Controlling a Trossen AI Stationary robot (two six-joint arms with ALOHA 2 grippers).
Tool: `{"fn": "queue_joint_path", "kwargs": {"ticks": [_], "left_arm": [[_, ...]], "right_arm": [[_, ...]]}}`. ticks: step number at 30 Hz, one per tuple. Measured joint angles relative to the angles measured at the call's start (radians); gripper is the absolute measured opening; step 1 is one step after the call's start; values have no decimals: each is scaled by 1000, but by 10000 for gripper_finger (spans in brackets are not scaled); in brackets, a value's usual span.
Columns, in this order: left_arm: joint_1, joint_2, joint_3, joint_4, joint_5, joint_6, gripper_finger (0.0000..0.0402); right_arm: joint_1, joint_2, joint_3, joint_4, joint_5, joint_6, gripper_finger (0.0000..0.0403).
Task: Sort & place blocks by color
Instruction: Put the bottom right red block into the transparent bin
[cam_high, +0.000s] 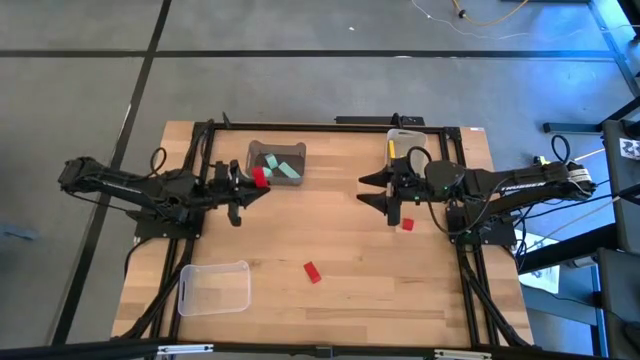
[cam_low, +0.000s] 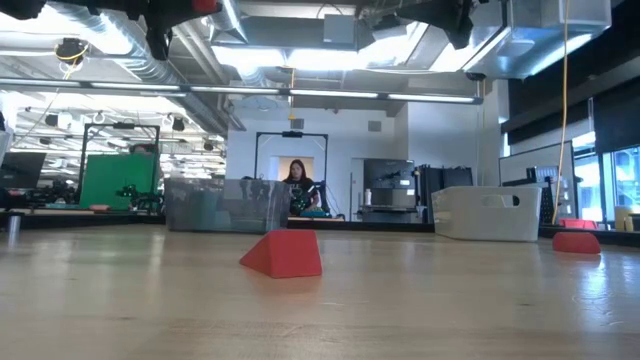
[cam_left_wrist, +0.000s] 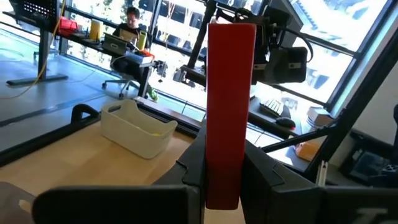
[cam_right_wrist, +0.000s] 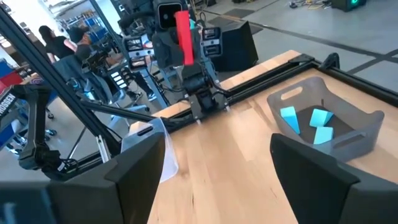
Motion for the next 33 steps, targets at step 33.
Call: {"fn": "queue_joint_path", "kwargs": {"ticks": [33], "left_arm": [[-961, 653, 421, -1037, 189, -1049, 47]], "right_arm": [[0, 1, 1, -65, 25, 1, 291]]}}
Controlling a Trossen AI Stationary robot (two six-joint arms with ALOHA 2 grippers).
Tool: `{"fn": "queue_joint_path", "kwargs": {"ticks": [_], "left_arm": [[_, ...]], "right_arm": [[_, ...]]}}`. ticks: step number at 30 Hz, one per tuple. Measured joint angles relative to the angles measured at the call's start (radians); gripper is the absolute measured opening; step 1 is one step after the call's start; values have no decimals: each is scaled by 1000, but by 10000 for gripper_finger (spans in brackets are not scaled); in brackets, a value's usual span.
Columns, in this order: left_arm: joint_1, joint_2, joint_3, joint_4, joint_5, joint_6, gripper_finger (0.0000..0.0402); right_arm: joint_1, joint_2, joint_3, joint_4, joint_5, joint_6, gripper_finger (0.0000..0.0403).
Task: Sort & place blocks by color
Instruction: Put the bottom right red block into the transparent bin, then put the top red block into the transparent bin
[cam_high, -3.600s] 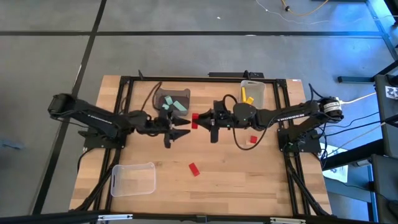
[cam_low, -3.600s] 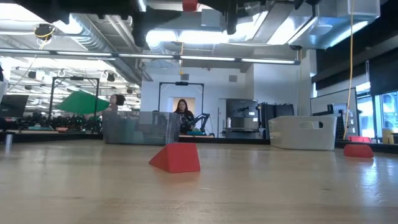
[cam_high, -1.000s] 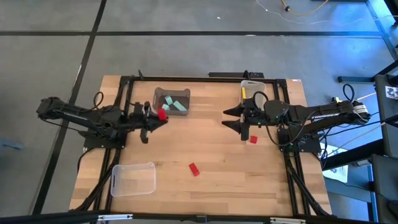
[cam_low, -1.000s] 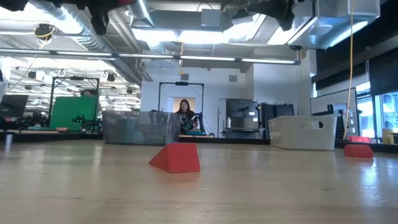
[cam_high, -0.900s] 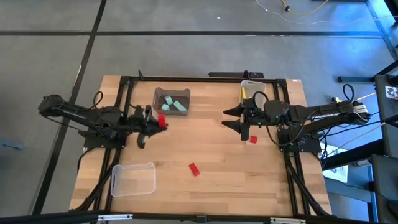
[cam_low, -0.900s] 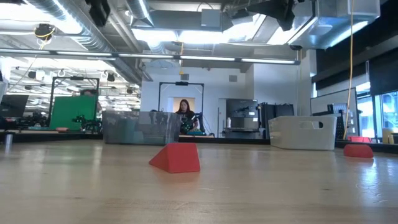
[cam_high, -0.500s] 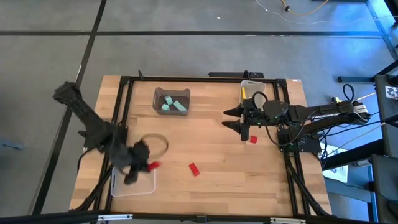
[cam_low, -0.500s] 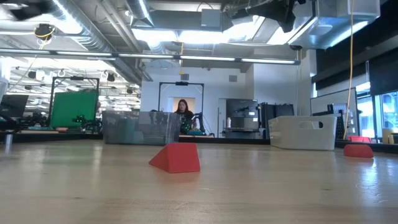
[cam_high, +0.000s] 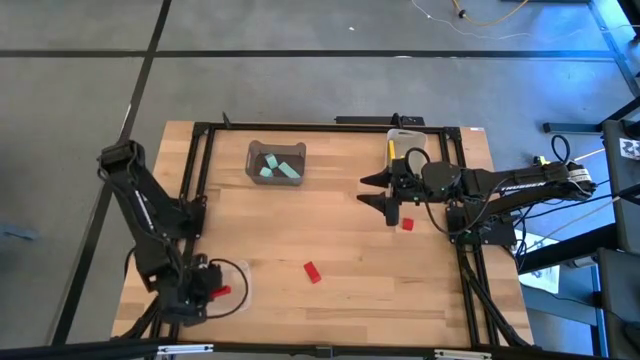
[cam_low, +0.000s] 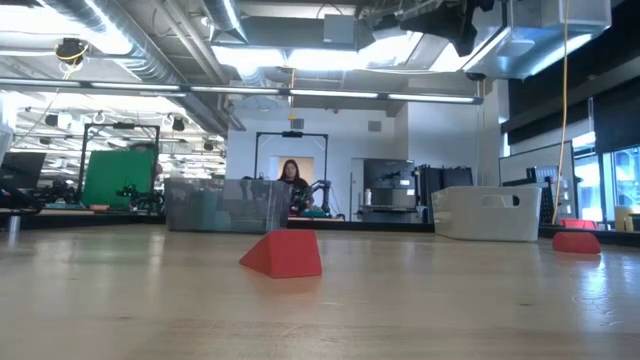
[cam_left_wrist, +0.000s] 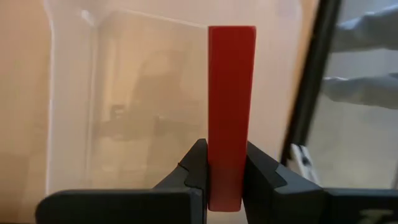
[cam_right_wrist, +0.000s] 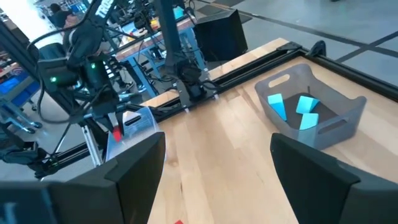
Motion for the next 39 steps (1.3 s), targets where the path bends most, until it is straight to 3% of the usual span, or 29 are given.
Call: {"fn": "queue_joint_path", "kwargs": {"ticks": [9, 17, 24, 31, 39], "left_arm": [[32, 51, 0, -18, 42, 27, 50], [100, 47, 0, -73, 104, 74, 159], [201, -72, -1, -77, 140, 223, 216], [392, -339, 0, -44, -95, 400, 227], [702, -530, 0, 166, -353, 843, 226]], "right_arm": [[0, 0, 0, -4, 1, 0, 291], [0, 0, 0, -13, 1, 1, 291], [0, 0, 0, -13, 1, -2, 291], [0, 0, 1, -21, 1, -1, 291], [0, 0, 1, -19, 2, 1, 291]]}}
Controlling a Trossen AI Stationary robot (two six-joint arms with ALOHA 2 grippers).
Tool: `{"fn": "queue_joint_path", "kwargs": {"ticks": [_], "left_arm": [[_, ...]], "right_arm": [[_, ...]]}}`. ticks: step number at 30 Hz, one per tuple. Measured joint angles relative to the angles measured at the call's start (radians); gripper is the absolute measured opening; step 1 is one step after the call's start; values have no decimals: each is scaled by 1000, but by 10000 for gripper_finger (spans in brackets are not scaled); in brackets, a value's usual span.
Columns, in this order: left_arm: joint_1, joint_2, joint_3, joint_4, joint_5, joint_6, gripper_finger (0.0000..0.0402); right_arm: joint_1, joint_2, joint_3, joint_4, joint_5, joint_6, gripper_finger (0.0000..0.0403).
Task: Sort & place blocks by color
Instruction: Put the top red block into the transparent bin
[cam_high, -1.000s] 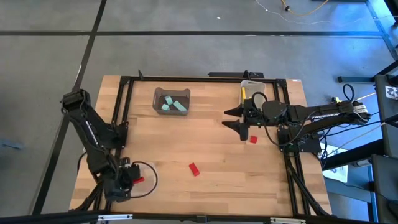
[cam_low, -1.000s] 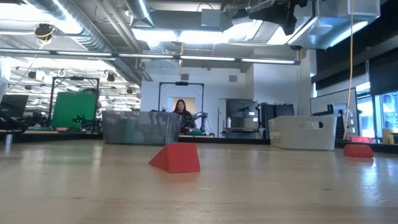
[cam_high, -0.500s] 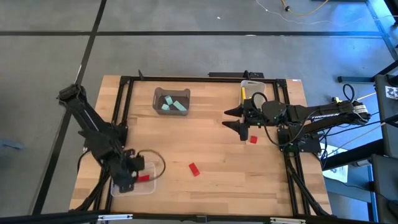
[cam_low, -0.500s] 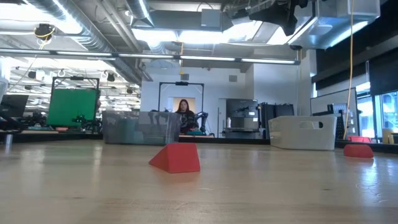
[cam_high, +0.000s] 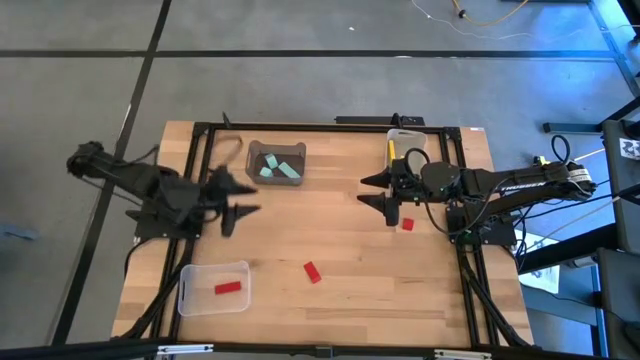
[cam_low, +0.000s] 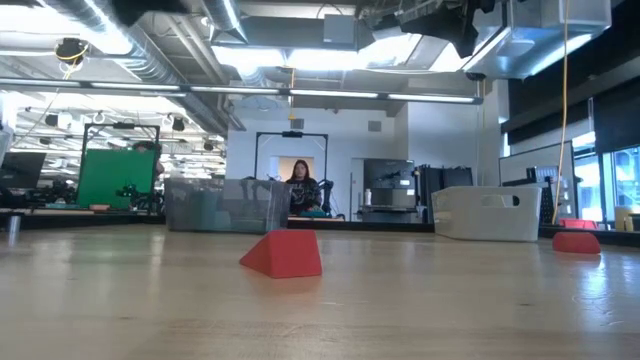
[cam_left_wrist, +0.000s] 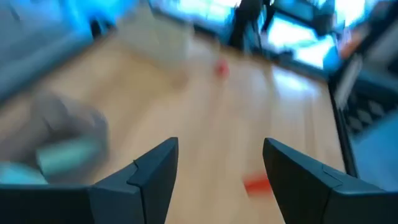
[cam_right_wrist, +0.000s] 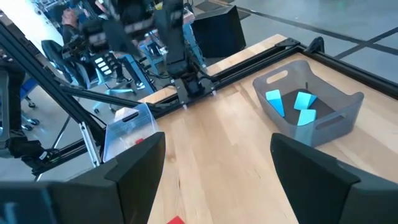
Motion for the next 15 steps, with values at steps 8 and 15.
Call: {"fn": "queue_joint_path", "kwargs": {"ticks": [8, 15], "left_arm": [[202, -42, -128, 524, 124, 254, 225], [234, -34, -352, 912, 193, 230, 225]], "right_arm": [[0, 0, 0, 34, 3, 0, 291], [0, 0, 0, 42, 2, 1, 291]]}}
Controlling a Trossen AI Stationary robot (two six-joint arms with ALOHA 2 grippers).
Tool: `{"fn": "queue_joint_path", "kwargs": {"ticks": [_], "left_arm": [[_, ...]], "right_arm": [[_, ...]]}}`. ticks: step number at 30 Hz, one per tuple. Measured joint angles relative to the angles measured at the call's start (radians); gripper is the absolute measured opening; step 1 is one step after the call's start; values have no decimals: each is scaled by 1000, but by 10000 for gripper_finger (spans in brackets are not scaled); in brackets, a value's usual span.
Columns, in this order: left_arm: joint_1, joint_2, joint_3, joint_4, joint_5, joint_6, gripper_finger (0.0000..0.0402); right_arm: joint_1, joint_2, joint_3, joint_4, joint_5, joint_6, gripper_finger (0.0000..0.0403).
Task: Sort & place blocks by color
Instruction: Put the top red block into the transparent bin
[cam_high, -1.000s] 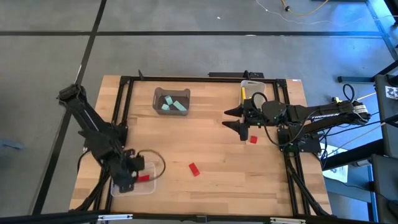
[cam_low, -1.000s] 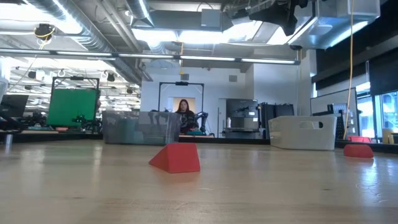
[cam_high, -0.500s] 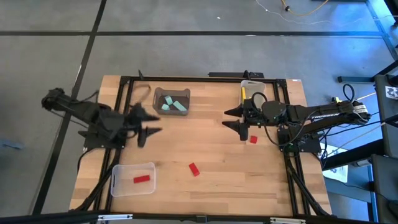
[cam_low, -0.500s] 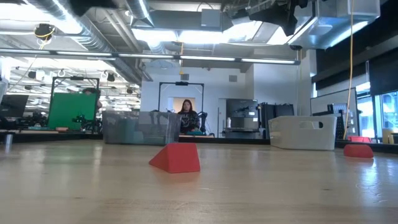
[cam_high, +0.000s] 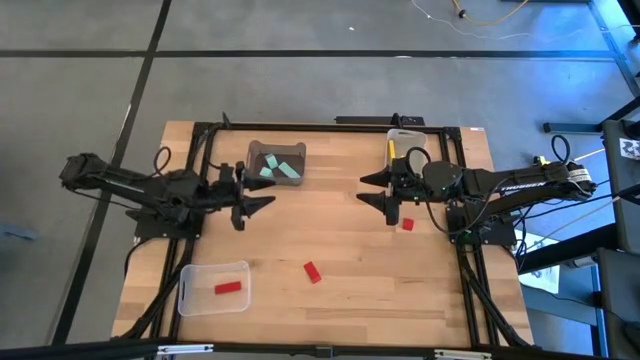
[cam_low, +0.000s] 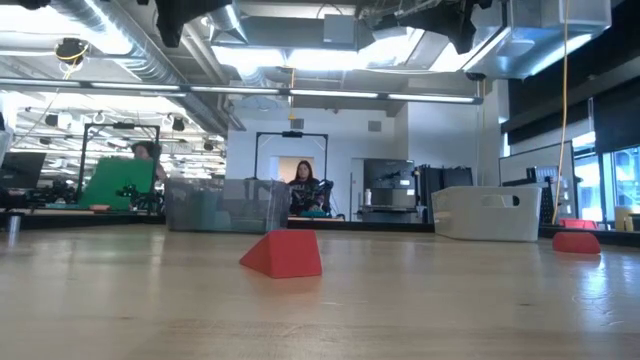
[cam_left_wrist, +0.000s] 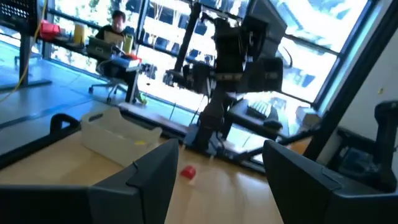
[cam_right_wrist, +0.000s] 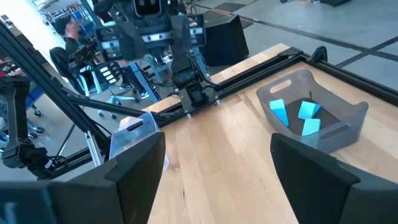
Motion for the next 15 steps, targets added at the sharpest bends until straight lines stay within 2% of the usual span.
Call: {"fn": "queue_joint_path", "kwargs": {"ticks": [11, 15], "left_arm": [[0, -3, -10, 8, -11, 2, 225], [0, -3, -10, 8, -35, 1, 225]], "right_arm": [[0, 0, 0, 8, -3, 3, 291], [0, 0, 0, 8, -11, 139, 291]]}}
